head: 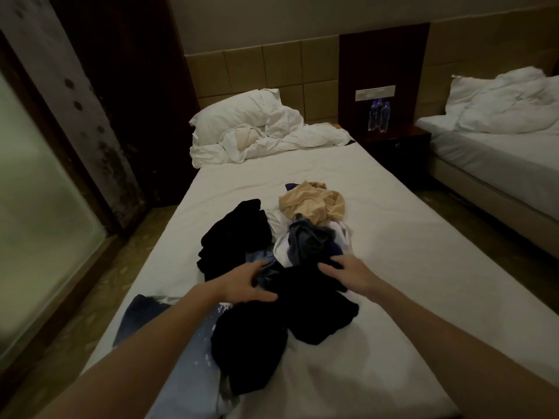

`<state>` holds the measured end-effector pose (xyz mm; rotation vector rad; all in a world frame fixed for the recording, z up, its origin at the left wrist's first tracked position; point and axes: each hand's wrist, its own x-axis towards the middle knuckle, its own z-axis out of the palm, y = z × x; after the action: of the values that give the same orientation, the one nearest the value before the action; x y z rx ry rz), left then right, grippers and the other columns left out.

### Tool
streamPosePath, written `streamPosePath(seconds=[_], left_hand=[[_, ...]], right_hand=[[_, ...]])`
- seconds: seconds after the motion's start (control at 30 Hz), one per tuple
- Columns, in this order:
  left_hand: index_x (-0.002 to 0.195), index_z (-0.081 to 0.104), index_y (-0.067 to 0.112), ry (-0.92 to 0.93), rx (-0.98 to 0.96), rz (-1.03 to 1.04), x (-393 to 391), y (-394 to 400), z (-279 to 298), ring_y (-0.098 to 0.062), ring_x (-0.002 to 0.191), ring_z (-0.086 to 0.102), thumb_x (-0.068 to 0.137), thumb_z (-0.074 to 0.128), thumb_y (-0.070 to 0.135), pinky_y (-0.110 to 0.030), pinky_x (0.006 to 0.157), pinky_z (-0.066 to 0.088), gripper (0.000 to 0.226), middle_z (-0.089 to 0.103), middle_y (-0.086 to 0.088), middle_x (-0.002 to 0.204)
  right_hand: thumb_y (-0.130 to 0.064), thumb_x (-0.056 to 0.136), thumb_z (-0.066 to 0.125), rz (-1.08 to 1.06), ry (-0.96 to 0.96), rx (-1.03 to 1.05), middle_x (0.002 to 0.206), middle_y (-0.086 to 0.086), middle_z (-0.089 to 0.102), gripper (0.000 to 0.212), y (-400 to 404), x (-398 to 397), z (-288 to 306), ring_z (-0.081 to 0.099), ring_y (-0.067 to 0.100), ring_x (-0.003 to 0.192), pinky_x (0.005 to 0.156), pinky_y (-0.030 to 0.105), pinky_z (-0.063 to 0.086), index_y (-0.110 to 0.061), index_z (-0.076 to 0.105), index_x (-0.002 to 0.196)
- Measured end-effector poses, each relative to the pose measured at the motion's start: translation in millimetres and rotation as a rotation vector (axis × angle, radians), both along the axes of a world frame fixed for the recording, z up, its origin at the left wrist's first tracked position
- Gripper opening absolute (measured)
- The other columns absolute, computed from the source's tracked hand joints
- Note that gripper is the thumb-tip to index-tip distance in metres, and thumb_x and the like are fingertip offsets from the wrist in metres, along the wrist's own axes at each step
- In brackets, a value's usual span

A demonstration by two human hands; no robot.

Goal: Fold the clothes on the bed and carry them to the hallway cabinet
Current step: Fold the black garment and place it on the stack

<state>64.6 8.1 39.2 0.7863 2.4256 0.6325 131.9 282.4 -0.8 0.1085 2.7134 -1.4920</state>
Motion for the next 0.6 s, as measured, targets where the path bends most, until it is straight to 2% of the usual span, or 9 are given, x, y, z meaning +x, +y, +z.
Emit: streamPosePath(seconds=[0.03, 0.07, 0.17, 0.27, 0.37, 0.43, 0.47, 0.53, 0.6], left_hand=[[0.155, 0.023, 0.023, 0.049, 0.044, -0.068, 3, 15, 1, -0.011, 0.135, 0.042, 0.074, 0.077, 0.059, -0.028, 0.11, 0.038, 0.104, 0.039, 0.012, 0.145], [0.155, 0.023, 0.023, 0.102, 0.099, -0.114, 6, 30, 3, -0.01, 0.136, 0.042, 0.075, 0.08, 0.051, -0.027, 0.111, 0.038, 0.103, 0.04, 0.012, 0.146], [0.136, 0.053, 0.015, 0.223, 0.281, -0.058, 7, 59, 12, -0.018, 0.117, 0.059, 0.077, 0.08, 0.029, -0.034, 0.102, 0.048, 0.066, 0.062, -0.002, 0.127], [0.109, 0.069, 0.005, 0.267, 0.519, 0.166, 3, 59, 26, -0.022, 0.099, 0.068, 0.069, 0.073, 0.029, -0.047, 0.089, 0.055, 0.047, 0.073, -0.008, 0.103], [0.108, 0.068, 0.003, 0.312, 0.676, 0.448, 0, 58, 37, -0.019, 0.095, 0.069, 0.069, 0.077, 0.021, -0.033, 0.082, 0.057, 0.044, 0.073, -0.007, 0.099], [0.103, 0.068, 0.0, 0.267, 0.75, 0.612, 6, 63, 47, -0.017, 0.084, 0.067, 0.077, 0.073, 0.012, -0.024, 0.07, 0.053, 0.029, 0.072, -0.013, 0.093], [0.1, 0.067, -0.004, 0.225, 0.801, 0.658, 7, 65, 51, -0.019, 0.08, 0.065, 0.077, 0.07, 0.011, -0.027, 0.069, 0.05, 0.027, 0.071, -0.019, 0.092], [0.1, 0.065, -0.009, 0.121, 0.93, 0.69, 6, 66, 58, -0.024, 0.08, 0.064, 0.069, 0.066, 0.017, -0.033, 0.072, 0.05, 0.041, 0.068, -0.027, 0.099], [0.105, 0.064, -0.01, 0.088, 0.987, 0.681, 6, 59, 67, -0.023, 0.082, 0.065, 0.062, 0.064, 0.017, -0.032, 0.074, 0.052, 0.05, 0.068, -0.027, 0.099]], right_hand=[[-0.044, 0.093, 0.063, 0.042, 0.031, -0.064, 0.087, 0.022, 0.066, 0.047, -9, -3, 20, 0.065, 0.032, 0.08, 0.066, 0.027, 0.041, 0.003, 0.065, 0.089], [-0.046, 0.091, 0.064, 0.086, 0.039, -0.111, 0.09, 0.024, 0.066, 0.051, -16, -4, 36, 0.066, 0.032, 0.081, 0.069, 0.03, 0.044, 0.004, 0.066, 0.092], [-0.043, 0.093, 0.063, 0.174, 0.06, -0.317, 0.084, 0.016, 0.068, 0.045, -31, -1, 73, 0.065, 0.022, 0.08, 0.074, 0.034, 0.049, 0.002, 0.068, 0.099], [-0.04, 0.091, 0.065, 0.164, 0.079, -0.507, 0.107, 0.008, 0.07, 0.034, -30, 5, 77, 0.066, 0.018, 0.1, 0.089, 0.036, 0.053, -0.014, 0.066, 0.114], [-0.038, 0.074, 0.084, 0.137, 0.094, -0.31, 0.11, -0.003, 0.061, 0.048, -28, 10, 53, 0.061, 0.011, 0.105, 0.089, 0.026, 0.052, -0.031, 0.055, 0.112], [-0.042, 0.068, 0.088, 0.184, 0.044, -0.173, 0.118, -0.014, 0.06, 0.06, -36, 16, 36, 0.058, 0.003, 0.112, 0.091, 0.018, 0.046, -0.041, 0.052, 0.116], [-0.038, 0.071, 0.087, 0.213, 0.057, -0.17, 0.121, -0.019, 0.06, 0.062, -42, 18, 29, 0.055, -0.002, 0.115, 0.094, 0.016, 0.044, -0.044, 0.05, 0.12], [-0.02, 0.082, 0.077, 0.233, 0.104, -0.183, 0.12, -0.023, 0.06, 0.057, -49, 18, 22, 0.054, -0.01, 0.113, 0.095, 0.014, 0.042, -0.046, 0.049, 0.125], [-0.009, 0.087, 0.062, 0.182, 0.16, -0.18, 0.105, -0.014, 0.064, 0.04, -49, 13, 25, 0.059, -0.008, 0.1, 0.088, 0.018, 0.044, -0.03, 0.056, 0.12]])
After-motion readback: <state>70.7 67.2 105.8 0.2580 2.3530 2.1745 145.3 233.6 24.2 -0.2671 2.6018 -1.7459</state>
